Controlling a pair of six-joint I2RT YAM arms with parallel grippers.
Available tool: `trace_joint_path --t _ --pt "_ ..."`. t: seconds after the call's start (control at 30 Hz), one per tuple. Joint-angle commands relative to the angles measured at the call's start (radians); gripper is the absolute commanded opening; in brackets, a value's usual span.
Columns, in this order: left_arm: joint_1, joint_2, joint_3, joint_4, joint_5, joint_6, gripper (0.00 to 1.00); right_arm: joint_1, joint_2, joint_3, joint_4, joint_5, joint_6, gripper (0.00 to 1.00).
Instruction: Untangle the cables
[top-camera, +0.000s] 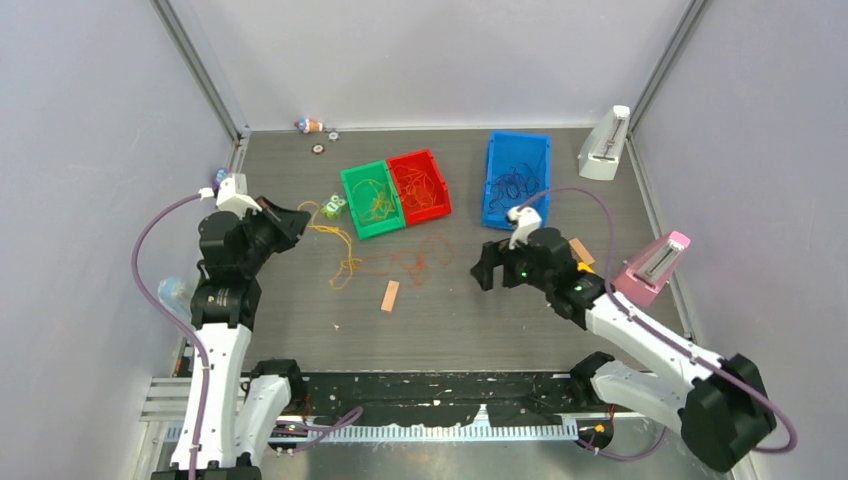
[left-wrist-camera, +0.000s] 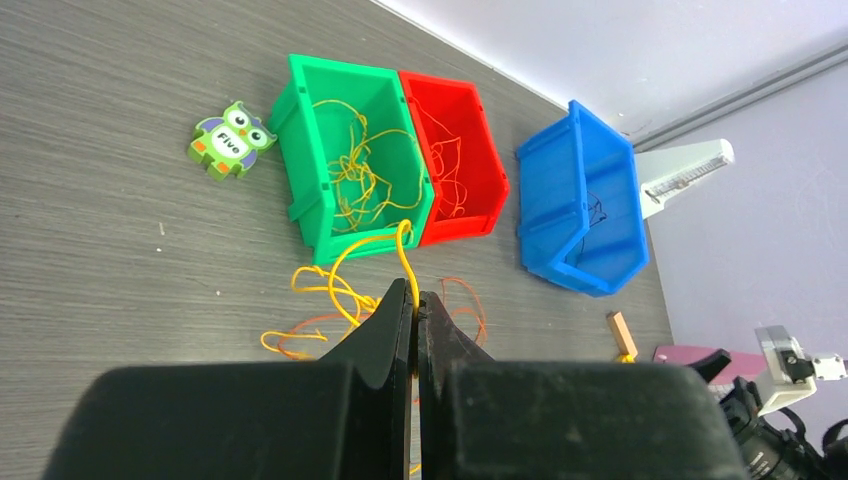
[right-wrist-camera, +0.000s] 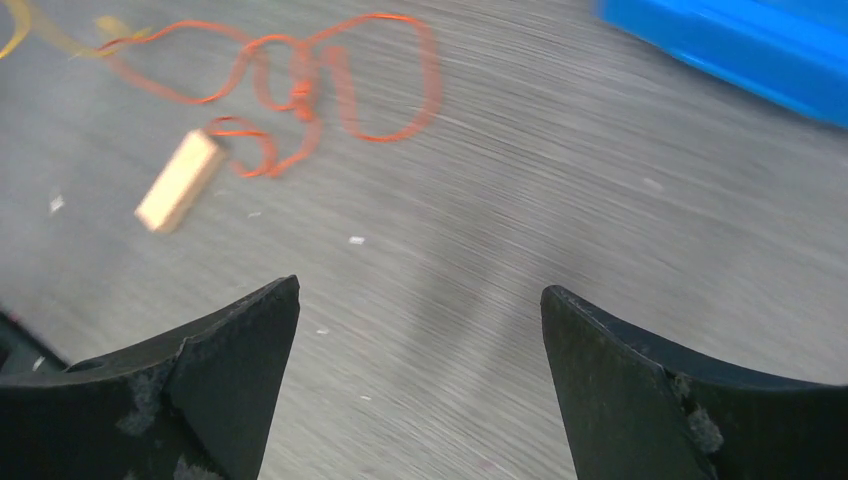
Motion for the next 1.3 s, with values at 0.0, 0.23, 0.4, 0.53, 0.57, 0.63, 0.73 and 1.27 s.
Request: trace_joint_path --t 0.0,0.23,0.4,0.53,0.57,0.63,0.73,1.27 --pt "-0.004 -0.011 0.072 0.012 0.053 0.024 0.00 0.153 0.128 0.073 0.302 -0.060 -0.092 0.95" --pt "-0.005 -0.014 0.199 -0.055 0.134 0.012 0.00 0.307 0.419 0.144 0.663 -0.123 -0.172 0.95" --pt "-0.005 -0.014 0.300 -0.084 0.204 -0.016 0.00 0.377 0.541 0.222 0.782 -0.129 -0.245 0.95" --pt "-0.005 -0.009 0.356 -0.082 0.258 -0.048 0.00 0.397 0.620 0.281 0.858 -0.170 -0.259 0.95" --pt "-0.005 -0.008 0.369 -0.082 0.269 -0.055 0.00 0.410 0.647 0.301 0.868 -0.166 -0.262 0.95" --pt "-0.005 -0.005 0.390 -0.081 0.288 -0.070 0.00 0.427 0.690 0.340 0.887 -0.149 -0.269 0.95" --pt "-0.004 -0.001 0.420 -0.079 0.303 -0.086 0.00 0.435 0.751 0.400 0.908 -0.126 -0.262 0.95" --pt "-0.004 0.036 0.559 -0.100 0.267 -0.095 0.00 0.450 0.864 0.377 1.008 -0.124 -0.205 0.38"
